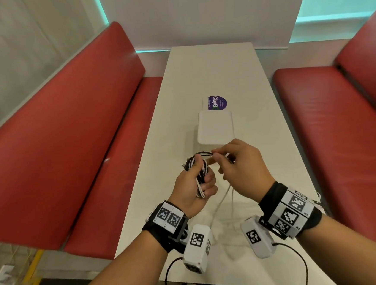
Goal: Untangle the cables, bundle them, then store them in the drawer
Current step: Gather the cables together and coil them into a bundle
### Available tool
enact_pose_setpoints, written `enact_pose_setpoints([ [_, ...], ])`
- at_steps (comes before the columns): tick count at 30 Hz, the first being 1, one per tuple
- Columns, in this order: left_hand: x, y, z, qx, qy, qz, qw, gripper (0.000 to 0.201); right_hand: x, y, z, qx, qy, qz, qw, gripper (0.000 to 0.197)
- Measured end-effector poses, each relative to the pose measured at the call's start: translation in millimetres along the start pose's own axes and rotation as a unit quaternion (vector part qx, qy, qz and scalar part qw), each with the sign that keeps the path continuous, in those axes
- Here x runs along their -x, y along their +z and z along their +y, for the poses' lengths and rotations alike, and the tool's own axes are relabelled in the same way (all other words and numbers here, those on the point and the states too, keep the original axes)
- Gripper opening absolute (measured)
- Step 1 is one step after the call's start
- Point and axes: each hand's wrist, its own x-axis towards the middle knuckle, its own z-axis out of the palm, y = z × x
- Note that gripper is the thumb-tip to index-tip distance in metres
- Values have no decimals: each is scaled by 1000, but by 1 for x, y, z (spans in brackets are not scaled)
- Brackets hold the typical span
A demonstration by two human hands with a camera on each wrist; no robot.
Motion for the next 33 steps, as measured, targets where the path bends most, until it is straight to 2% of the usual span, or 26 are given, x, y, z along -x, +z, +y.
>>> enact_pose_setpoints([
  [2, -4, 0, -2, 20, 13, 5, 1000, 49, 6, 4, -2, -27, 23, 0, 999, 17],
  [5, -6, 4, -3, 38, 18, 9, 999, 54, 10, 5, -11, -146, 94, 10, 985, 13],
  [7, -5, 9, -4, 37, 22, 14, 999, 52, 10, 7, -10, -150, 120, 35, 981, 11],
  [9, -5, 12, -5, 33, 32, -2, 999, 60, 9, 7, -7, -135, 137, 43, 980, 10],
  [12, -4, 12, -6, 34, 40, -10, 999, 62, 12, 6, -6, -181, 147, 43, 971, 8],
  [15, -5, 17, -7, 55, 31, -4, 998, 49, 15, 8, -5, -208, 136, 46, 968, 6],
  [17, -6, 16, -7, 45, 32, 1, 998, 48, 18, 11, -3, -180, 122, 33, 975, 5],
  [21, -13, 2, -1, 35, 38, 30, 998, 43, 28, 5, -1, 3, 28, -81, 996, 22],
  [23, -14, -3, 3, 10, 29, 31, 999, 41, 20, -3, 0, -33, 30, -48, 998, 22],
  [25, -12, -5, 6, -13, 1, -20, 1000, 34, 4, -12, -3, -106, 27, 9, 994, 18],
  [26, -9, -3, 6, -24, -19, -65, 997, 29, -4, -16, -5, -118, 19, 2, 993, 15],
  [28, -2, 1, 5, -37, -50, -158, 985, 18, -18, -20, -8, -113, 13, -100, 988, 20],
  [30, 3, 4, 6, -48, -63, -198, 977, 16, -25, -21, -11, -75, 9, -208, 975, 24],
  [33, 6, 7, 9, -62, -81, -227, 969, 15, -31, -25, -14, -137, 42, -249, 958, 19],
])
